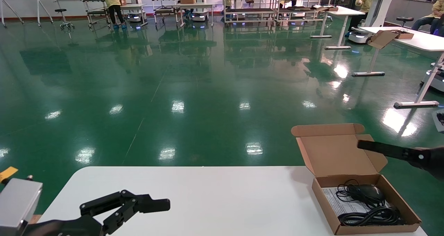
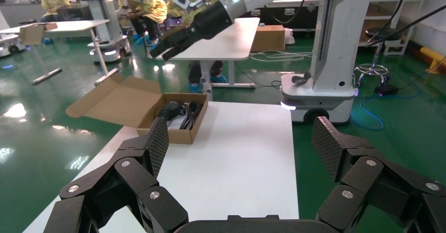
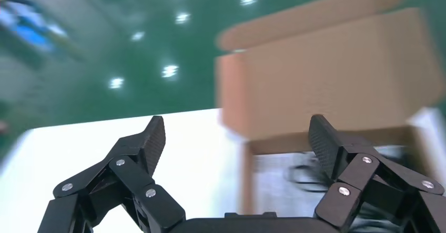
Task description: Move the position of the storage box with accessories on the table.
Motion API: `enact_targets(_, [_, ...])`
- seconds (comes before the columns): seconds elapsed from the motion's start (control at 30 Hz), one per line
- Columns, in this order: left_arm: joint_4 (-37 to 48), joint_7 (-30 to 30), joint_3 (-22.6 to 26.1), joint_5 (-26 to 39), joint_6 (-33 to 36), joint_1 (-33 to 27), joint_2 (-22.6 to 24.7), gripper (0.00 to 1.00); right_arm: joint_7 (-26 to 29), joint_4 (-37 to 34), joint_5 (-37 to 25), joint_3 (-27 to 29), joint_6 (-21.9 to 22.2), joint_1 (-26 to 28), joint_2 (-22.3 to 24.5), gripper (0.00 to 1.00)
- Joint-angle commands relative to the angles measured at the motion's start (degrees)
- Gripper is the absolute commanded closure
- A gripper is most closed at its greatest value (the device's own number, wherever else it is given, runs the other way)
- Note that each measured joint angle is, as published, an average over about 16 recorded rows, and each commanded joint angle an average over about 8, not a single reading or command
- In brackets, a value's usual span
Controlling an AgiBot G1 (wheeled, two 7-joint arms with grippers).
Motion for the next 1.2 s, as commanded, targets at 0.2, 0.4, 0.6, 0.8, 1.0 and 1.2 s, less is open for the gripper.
enact_targets(0.2, [0.01, 0.0, 0.0, 0.0, -0.01, 0.01, 0.0, 0.0, 4.1, 0.33, 4.35, 2.72, -10.45, 1.15, 0.42, 0.0])
enact_targets(0.4, [0.01, 0.0, 0.0, 0.0, -0.02, 0.01, 0.0, 0.0, 4.34, 0.18, 5.0, 3.14, -11.39, 1.19, 0.43, 0.0])
enact_targets(0.6, [0.01, 0.0, 0.0, 0.0, -0.02, 0.01, 0.0, 0.0, 3.26, 1.87, 4.55, 3.43, -10.41, 0.11, 0.66, 0.0])
enact_targets(0.8, [0.02, 0.0, 0.01, 0.0, -0.02, 0.01, 0.0, 0.0, 1.1, 7.81, 5.48, 6.08, -11.32, -3.45, 1.6, 0.0])
enact_targets(1.0, [0.02, 0.01, 0.01, 0.0, -0.02, 0.01, 0.0, 0.0, -1.54, 14.93, 6.45, 9.16, -12.16, -7.72, 2.71, 0.0])
enact_targets(1.2, [0.02, 0.01, 0.01, -0.01, -0.02, 0.01, 0.0, 0.0, -4.16, 21.98, 7.4, 12.2, -12.99, -11.96, 3.81, 0.0])
